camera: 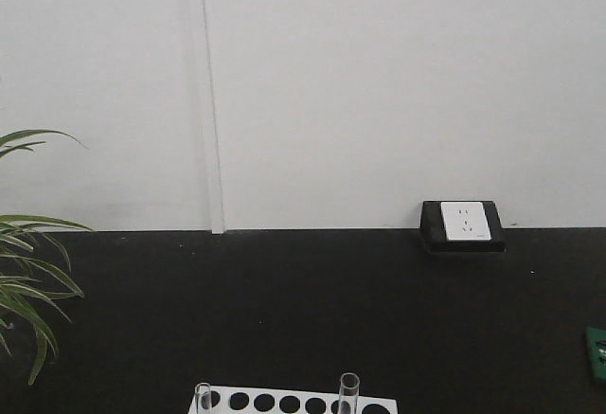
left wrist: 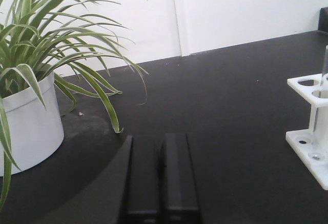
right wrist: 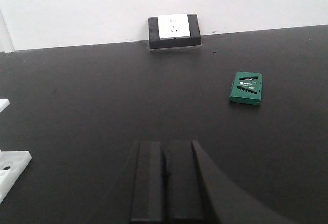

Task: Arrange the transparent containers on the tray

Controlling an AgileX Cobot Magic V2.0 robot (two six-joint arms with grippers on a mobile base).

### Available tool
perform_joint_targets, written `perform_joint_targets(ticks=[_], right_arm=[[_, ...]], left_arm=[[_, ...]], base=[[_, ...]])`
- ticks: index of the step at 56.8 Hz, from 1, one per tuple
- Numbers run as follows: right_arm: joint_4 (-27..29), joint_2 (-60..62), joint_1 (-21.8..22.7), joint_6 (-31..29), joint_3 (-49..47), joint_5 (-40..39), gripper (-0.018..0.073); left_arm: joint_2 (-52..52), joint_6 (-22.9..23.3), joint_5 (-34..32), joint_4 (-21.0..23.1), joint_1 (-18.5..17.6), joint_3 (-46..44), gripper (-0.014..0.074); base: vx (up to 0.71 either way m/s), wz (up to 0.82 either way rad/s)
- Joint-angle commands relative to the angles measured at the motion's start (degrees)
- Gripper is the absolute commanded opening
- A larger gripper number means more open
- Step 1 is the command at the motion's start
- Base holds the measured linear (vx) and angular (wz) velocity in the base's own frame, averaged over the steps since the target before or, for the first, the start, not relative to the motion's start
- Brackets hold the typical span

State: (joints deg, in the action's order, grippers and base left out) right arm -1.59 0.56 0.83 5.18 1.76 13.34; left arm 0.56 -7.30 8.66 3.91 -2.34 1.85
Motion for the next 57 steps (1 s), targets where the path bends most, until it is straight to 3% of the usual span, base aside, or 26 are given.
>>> perform_joint_targets(ticks=[1,35,46,54,57], right_arm=[[-0.3,0.6,0.3,-0.5,0.6,-4.8,-0.0009],[-0.3,0.6,0.3,-0.5,0.6,-5.0,-0.0009],[0.1,0.6,0.3,-0.4,0.6,-6.9,-0.0009],[0.3,0.6,0.3,-0.1,0.5,-13.8,-0.0009],[0.4,0.6,0.3,0.0,0.1,-18.4,-0.0009]], left_arm=[[0.6,0.5,-4.6,0.0,-0.1,-0.3,-0.0003],[0.6,0.1,-4.8,-0.4,-0.1,-0.3,-0.0003],[0.6,-0.6,-8.2,-0.9,-0.1,-0.3,-0.0003],[0.6,-0.6,-15.1,-0.5,-0.1,-0.4,-0.0003],[0.6,1.5,-19.9,1.3,-0.1,-1.0,-0.0003]], base=[[0.0,0.0],[0.0,0.0],[0.0,0.0],[0.0,0.0],[0.0,0.0]])
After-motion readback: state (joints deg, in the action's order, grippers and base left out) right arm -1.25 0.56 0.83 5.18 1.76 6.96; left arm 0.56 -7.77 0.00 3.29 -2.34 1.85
